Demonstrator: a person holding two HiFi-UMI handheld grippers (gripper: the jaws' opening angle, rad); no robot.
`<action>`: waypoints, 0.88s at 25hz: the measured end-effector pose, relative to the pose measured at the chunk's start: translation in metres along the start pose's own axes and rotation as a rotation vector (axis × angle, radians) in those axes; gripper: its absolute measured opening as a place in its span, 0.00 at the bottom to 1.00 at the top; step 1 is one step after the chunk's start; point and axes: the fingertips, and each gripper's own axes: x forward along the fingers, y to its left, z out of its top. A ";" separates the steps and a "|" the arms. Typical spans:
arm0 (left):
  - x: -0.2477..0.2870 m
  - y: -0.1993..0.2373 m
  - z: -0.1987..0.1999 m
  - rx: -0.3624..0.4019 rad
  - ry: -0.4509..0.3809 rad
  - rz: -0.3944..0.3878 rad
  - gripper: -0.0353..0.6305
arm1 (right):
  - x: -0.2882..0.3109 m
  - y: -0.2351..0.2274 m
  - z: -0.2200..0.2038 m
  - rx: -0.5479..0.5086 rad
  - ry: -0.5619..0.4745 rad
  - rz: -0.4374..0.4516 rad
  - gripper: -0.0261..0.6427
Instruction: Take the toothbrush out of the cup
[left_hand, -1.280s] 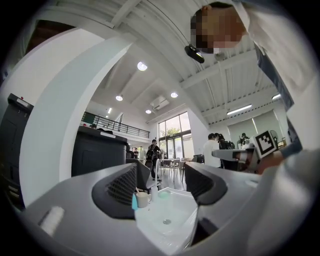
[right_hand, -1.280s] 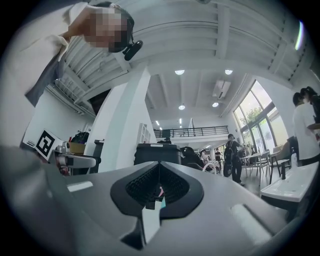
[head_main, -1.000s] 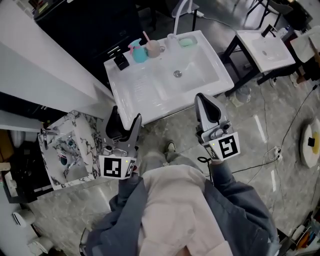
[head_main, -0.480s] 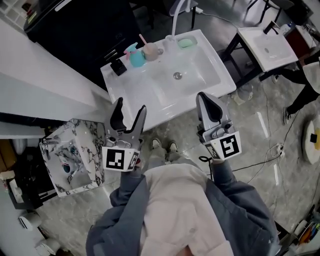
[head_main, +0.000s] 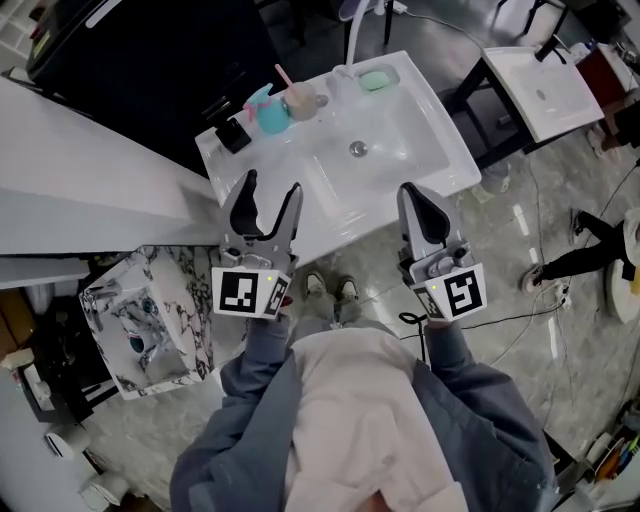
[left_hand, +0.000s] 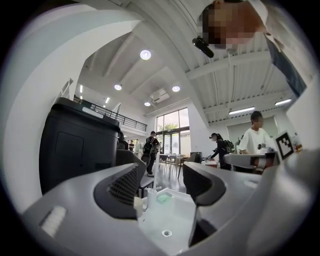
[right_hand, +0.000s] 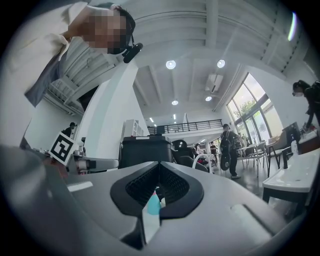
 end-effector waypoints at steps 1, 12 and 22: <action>0.011 0.004 -0.004 -0.013 0.005 0.011 0.50 | 0.001 -0.004 -0.002 0.000 0.004 -0.008 0.05; 0.140 0.069 -0.022 0.146 0.164 -0.023 0.50 | 0.005 -0.033 -0.042 0.045 0.054 -0.081 0.05; 0.225 0.098 -0.143 -0.035 0.290 0.252 0.48 | 0.057 -0.063 -0.073 -0.002 0.063 -0.081 0.05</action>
